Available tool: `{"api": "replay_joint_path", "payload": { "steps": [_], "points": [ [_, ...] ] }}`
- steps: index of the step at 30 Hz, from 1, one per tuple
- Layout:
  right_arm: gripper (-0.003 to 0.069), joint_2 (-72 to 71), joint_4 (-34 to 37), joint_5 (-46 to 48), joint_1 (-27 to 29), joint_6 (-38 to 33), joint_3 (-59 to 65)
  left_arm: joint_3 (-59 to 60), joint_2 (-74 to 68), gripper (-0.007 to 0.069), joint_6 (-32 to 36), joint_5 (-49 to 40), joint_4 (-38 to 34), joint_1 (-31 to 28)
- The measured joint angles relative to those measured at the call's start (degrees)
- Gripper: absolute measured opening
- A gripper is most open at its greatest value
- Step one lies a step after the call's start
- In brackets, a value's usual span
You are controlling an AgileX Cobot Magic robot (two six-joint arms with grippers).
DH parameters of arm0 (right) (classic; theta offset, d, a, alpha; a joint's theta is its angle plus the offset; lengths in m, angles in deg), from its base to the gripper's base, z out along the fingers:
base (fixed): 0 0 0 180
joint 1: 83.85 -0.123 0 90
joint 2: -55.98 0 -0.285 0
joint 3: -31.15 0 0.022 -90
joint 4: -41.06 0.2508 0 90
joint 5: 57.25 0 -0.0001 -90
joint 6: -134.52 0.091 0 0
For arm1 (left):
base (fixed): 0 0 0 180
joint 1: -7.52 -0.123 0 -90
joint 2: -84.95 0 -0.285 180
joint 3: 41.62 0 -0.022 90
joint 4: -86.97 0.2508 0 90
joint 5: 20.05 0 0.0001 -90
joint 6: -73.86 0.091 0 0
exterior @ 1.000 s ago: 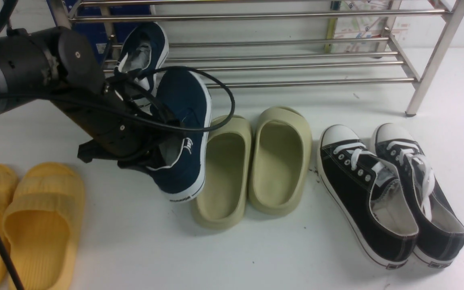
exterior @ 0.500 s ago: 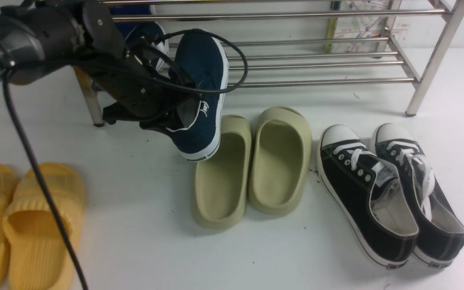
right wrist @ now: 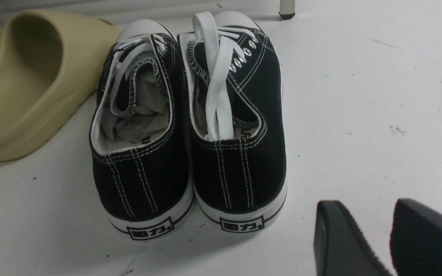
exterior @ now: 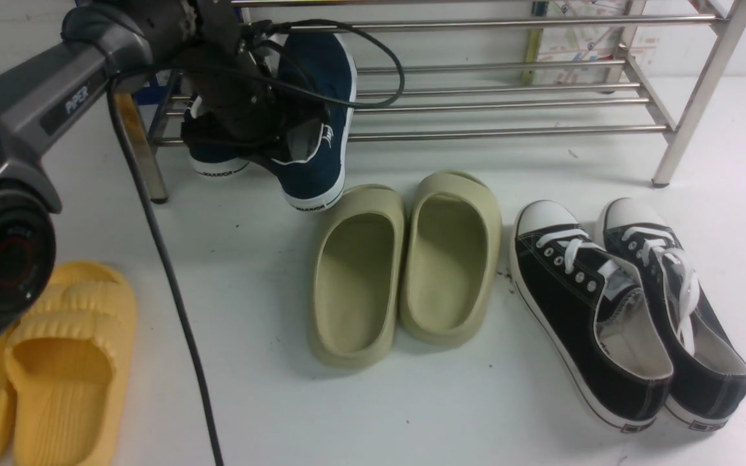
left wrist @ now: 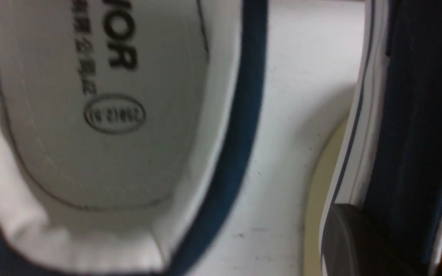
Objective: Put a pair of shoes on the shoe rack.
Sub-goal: Use the left arm to put a shoe into the shoe rack
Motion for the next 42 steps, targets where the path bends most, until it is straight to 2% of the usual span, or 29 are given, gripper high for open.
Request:
{"api": "replay_joint_path", "payload": {
  "steps": [16,25,31,36,37,38,40,42],
  "points": [
    [0.0246,0.0,0.0,0.0,0.0,0.0,0.0,-4.5,-3.8,0.0005,-5.3,1.4,4.8,0.0],
    [0.0246,0.0,0.0,0.0,0.0,0.0,0.0,-4.5,-3.8,0.0025,-5.5,2.4,5.6,0.0],
    [0.0246,0.0,0.0,0.0,0.0,0.0,0.0,-4.8,-3.6,0.0079,-5.5,4.4,6.0,0.0],
    [0.0246,0.0,0.0,0.0,0.0,0.0,0.0,-5.0,-3.5,0.0166,-5.5,4.6,6.0,0.0],
    [0.0246,0.0,0.0,0.0,0.0,0.0,0.0,-5.0,-3.5,0.0204,-5.5,4.4,6.0,0.0],
    [0.0246,0.0,0.0,0.0,0.0,0.0,0.0,-5.0,-3.4,0.0204,-5.5,4.4,6.0,0.0],
    [0.0246,0.0,0.0,0.0,0.0,0.0,0.0,-5.0,-3.0,0.0260,-5.5,3.8,6.0,0.0],
    [0.0246,0.0,0.0,0.0,0.0,0.0,0.0,-5.0,-2.7,0.0273,-5.5,3.3,6.0,0.0]
  ]
}}
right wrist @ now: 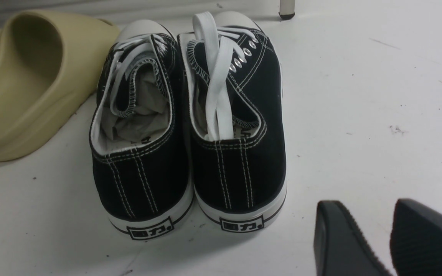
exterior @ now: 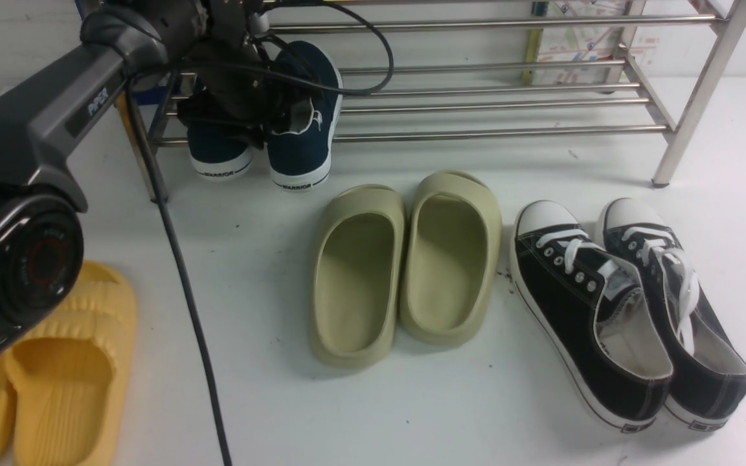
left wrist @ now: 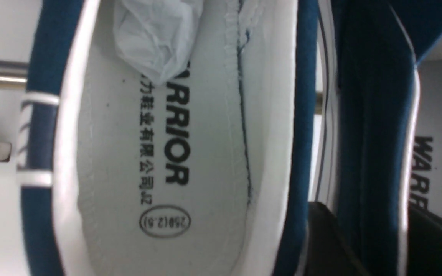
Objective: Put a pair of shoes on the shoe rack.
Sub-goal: Use the left arm to put a shoe into the shoe rack
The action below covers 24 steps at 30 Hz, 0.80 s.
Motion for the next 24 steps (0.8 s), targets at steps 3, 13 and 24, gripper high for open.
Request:
{"api": "replay_joint_path", "payload": {
  "steps": [3,13,24],
  "points": [
    [0.0246,0.0,0.0,0.0,0.0,0.0,0.0,0.0,2.5,0.0292,0.0,-2.4,0.0,0.0],
    [0.0246,0.0,0.0,0.0,0.0,0.0,0.0,0.0,9.2,0.0214,4.5,-12.7,-2.5,0.0],
    [0.0246,0.0,0.0,0.0,0.0,0.0,0.0,3.7,3.4,-0.0013,8.6,-9.3,-9.5,4.2]
  ]
}}
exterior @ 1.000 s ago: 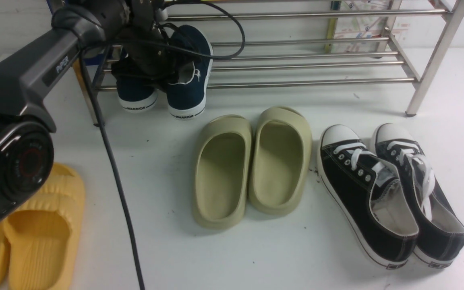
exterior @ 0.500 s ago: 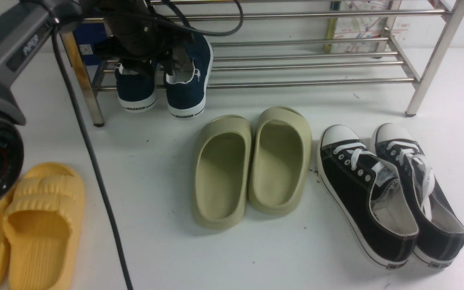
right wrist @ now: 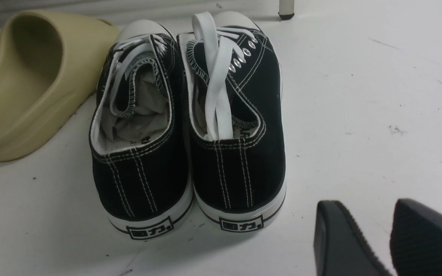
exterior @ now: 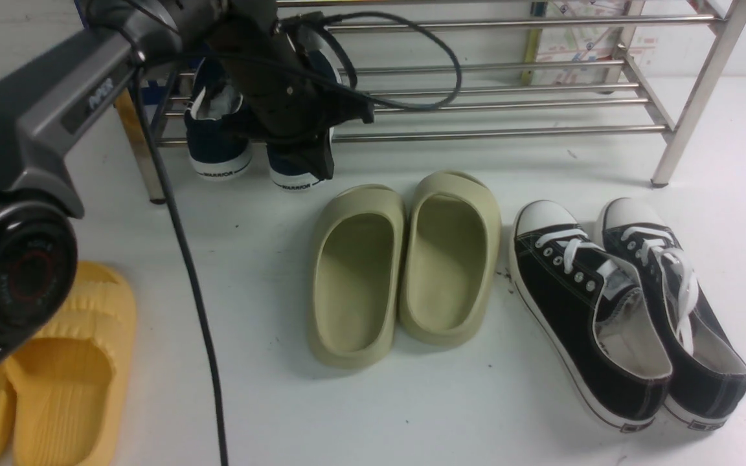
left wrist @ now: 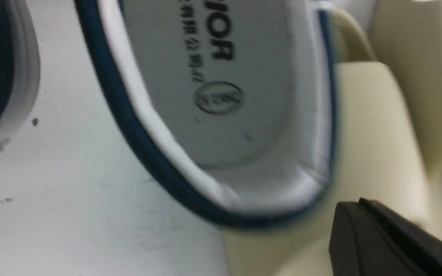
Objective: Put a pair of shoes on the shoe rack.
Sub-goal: Use the left arm to put a shoe into the shoe rack
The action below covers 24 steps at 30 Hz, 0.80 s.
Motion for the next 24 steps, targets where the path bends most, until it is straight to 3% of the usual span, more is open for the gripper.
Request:
{"api": "replay_joint_path", "payload": {
  "steps": [7,24],
  "points": [
    [0.0246,0.0,0.0,0.0,0.0,0.0,0.0,0.2,-1.2,-0.0013,-3.9,3.0,5.6,-0.1],
    [0.0246,0.0,0.0,0.0,0.0,0.0,0.0,0.2,-1.3,-0.0013,-5.6,8.5,9.6,-0.1]
  ]
}}
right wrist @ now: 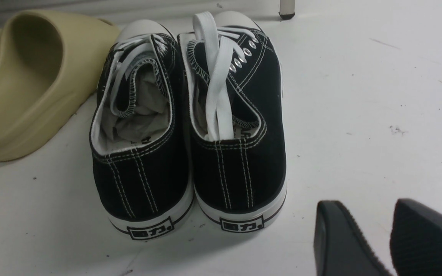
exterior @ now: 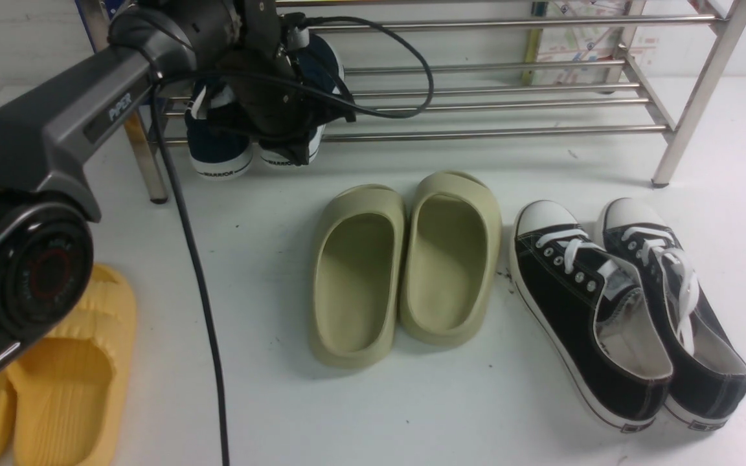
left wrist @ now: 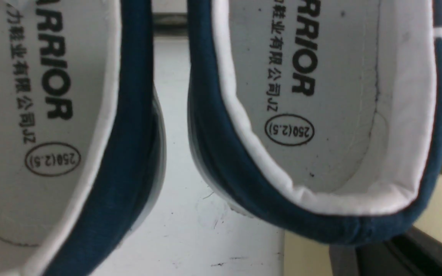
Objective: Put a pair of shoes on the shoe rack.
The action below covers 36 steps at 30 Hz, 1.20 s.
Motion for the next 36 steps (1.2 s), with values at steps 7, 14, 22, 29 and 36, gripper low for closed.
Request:
{"api": "replay_joint_path", "payload": {
  "steps": [7,14,22,29,36],
  "points": [
    [0.0246,0.0,0.0,0.0,0.0,0.0,0.0,0.0,0.7,0.0012,0.0,-1.4,0.2,0.0],
    [0.0246,0.0,0.0,0.0,0.0,0.0,0.0,-0.1,4.9,0.0171,1.9,-8.1,-3.1,-0.1],
    [0.0246,0.0,0.0,0.0,0.0,0.0,0.0,0.3,13.2,0.0238,1.7,-12.2,-5.7,-0.1],
    [0.0246,0.0,0.0,0.0,0.0,0.0,0.0,11.5,29.9,0.0213,1.5,-12.4,-5.8,-0.1],
    [0.0246,0.0,0.0,0.0,0.0,0.0,0.0,36.1,56.5,0.0153,1.2,-8.1,-3.6,-0.1]
  ]
}}
